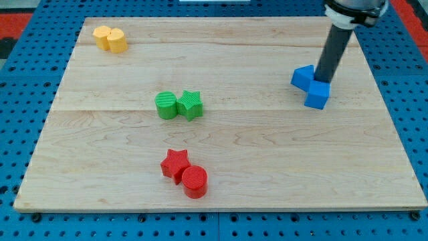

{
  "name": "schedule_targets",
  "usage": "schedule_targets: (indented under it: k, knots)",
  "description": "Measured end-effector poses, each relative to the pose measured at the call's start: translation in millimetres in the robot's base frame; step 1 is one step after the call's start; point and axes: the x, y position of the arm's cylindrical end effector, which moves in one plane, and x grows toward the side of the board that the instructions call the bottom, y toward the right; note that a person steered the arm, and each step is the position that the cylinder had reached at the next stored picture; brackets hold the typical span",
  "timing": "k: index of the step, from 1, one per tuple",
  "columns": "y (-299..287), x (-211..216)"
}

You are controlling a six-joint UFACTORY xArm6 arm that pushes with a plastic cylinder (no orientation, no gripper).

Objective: Slightly push the blue blocks towards left

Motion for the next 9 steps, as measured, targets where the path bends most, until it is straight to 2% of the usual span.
schedule_targets:
  k: [2,3,4,5,6,7,9]
  knots:
    - [-7,-27]
    - [34,-27]
    - [60,12]
    - [36,47]
    - [4,47]
    - [-6,44]
    - [-6,12]
